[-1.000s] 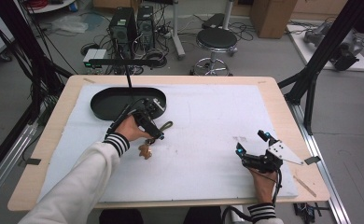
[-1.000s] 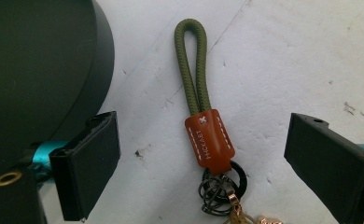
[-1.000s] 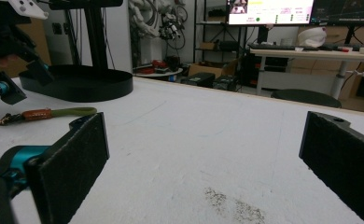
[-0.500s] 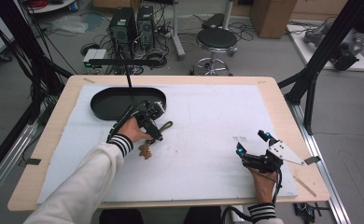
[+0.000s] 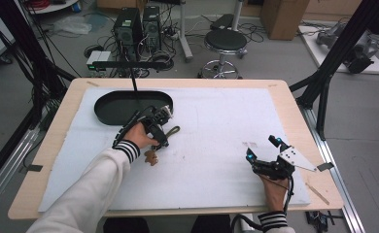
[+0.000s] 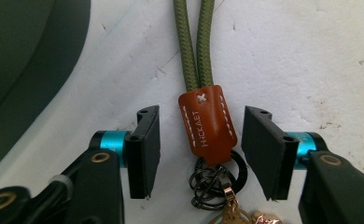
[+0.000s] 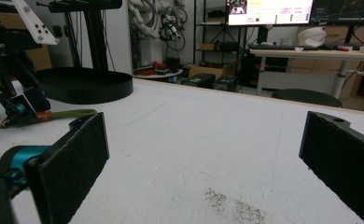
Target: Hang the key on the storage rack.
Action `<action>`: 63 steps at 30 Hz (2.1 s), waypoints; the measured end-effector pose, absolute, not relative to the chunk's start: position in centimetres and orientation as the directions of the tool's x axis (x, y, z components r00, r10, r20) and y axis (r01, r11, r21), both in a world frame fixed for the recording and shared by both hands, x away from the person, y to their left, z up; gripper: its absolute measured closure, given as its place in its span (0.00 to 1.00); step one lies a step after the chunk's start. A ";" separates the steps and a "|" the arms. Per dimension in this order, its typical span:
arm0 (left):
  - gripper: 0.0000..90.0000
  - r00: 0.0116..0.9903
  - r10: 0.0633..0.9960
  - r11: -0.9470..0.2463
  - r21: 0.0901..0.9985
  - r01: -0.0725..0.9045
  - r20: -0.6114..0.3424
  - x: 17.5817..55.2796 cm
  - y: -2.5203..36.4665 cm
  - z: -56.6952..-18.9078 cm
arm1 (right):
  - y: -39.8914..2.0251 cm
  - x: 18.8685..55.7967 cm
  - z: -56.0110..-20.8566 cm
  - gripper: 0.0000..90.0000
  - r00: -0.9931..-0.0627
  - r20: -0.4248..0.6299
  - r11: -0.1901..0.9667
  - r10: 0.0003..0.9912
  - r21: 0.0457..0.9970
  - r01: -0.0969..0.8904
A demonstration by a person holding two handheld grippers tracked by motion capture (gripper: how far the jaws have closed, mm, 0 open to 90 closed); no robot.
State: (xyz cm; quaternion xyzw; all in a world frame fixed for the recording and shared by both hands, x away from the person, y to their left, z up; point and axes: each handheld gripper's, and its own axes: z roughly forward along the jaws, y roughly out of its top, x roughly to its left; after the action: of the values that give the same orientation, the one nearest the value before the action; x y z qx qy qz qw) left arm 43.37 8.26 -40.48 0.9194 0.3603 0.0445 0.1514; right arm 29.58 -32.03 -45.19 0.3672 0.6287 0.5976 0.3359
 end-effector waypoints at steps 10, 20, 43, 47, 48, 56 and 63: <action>0.73 0.714 0.700 -0.678 0.293 0.674 -0.020 43.4 8.0 -40.7 | -32.0 29.6 -45.2 0.00 -0.504 0.019 0.014 0.864 0.998 0.062; 0.80 0.730 0.682 -0.704 0.306 0.641 0.039 43.1 7.7 -40.5 | -32.0 29.6 -45.2 0.00 -0.502 0.016 0.017 0.865 0.998 0.060; 0.81 0.688 0.724 -0.574 0.596 0.562 0.048 40.9 12.7 -36.7 | -32.0 29.6 -45.2 0.00 -0.502 0.015 0.019 0.865 0.998 0.062; 0.81 0.662 0.747 -0.537 0.638 0.552 0.056 40.4 14.3 -36.2 | -32.0 29.6 -45.2 0.01 -0.502 0.015 0.019 0.865 0.998 0.062; 0.81 0.658 0.751 -0.526 0.650 0.548 0.054 40.3 14.8 -36.1 | -32.0 29.6 -45.2 0.01 -0.502 0.010 0.022 0.865 0.998 0.059; 0.81 0.613 0.790 -0.445 0.722 0.530 0.036 39.7 18.5 -35.1 | -31.9 29.6 -45.2 0.00 -0.501 0.009 0.025 0.866 0.998 0.061; 0.81 0.576 0.815 -0.399 0.779 0.483 0.061 39.2 21.2 -34.5 | -31.9 29.6 -45.2 0.01 -0.501 0.005 0.029 0.866 0.998 0.061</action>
State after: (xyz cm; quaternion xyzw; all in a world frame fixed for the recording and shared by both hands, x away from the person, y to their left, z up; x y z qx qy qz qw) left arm 39.17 21.23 -34.47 0.8062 0.4025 0.2233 0.3718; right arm 29.57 -31.87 -45.18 0.3666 0.6321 0.5924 0.3395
